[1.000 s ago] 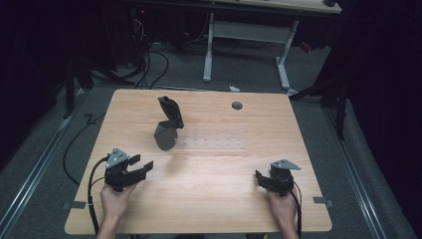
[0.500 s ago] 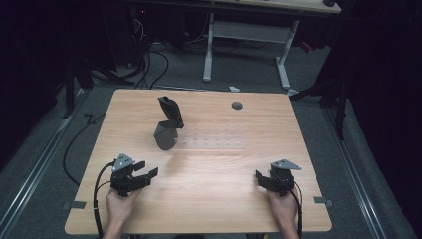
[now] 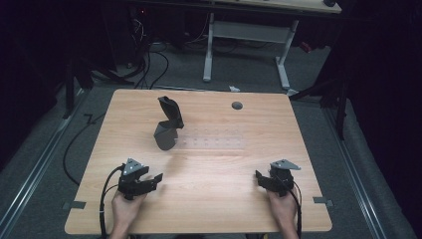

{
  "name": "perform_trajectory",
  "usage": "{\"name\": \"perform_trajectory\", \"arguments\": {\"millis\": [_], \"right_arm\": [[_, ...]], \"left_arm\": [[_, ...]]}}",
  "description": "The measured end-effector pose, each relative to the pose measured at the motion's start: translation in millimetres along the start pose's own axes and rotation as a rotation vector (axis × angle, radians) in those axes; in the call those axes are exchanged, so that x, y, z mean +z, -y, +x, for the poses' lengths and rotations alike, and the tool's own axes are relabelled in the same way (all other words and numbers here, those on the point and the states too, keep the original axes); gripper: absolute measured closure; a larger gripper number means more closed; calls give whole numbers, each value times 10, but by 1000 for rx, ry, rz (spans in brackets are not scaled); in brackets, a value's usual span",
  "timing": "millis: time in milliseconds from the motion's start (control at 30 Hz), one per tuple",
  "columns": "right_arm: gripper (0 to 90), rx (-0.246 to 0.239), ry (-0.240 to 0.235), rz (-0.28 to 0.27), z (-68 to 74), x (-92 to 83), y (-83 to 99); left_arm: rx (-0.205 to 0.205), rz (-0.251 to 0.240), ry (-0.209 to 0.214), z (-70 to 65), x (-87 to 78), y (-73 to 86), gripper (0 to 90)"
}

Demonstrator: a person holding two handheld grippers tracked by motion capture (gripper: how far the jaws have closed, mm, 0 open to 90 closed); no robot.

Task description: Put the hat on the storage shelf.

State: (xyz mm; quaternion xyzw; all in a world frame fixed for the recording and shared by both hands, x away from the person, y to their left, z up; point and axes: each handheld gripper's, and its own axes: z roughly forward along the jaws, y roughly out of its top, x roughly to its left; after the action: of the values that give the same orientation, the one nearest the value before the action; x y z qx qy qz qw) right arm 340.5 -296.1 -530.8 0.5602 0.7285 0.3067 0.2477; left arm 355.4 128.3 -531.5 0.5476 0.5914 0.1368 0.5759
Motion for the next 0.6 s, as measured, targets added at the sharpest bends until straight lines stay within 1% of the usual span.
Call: {"name": "perform_trajectory", "arguments": {"millis": [200, 333, 367, 433, 467, 600], "right_arm": [[333, 0, 0, 0, 0, 0, 0], [333, 0, 0, 0, 0, 0, 0], [333, 0, 0, 0, 0, 0, 0], [334, 0, 0, 0, 0, 0, 0], [333, 0, 0, 0, 0, 0, 0], [333, 0, 0, 0, 0, 0, 0]], "left_arm": [[36, 5, -25, -17, 56, 92, 352], [97, 2, -48, -34, 74, 162, 350], [99, 2, -51, -41, 76, 167, 350], [118, -1, -61, -55, 84, 185, 346], [139, 3, -65, -67, 90, 202, 342], [137, 5, -59, -74, 98, 205, 330]]}}
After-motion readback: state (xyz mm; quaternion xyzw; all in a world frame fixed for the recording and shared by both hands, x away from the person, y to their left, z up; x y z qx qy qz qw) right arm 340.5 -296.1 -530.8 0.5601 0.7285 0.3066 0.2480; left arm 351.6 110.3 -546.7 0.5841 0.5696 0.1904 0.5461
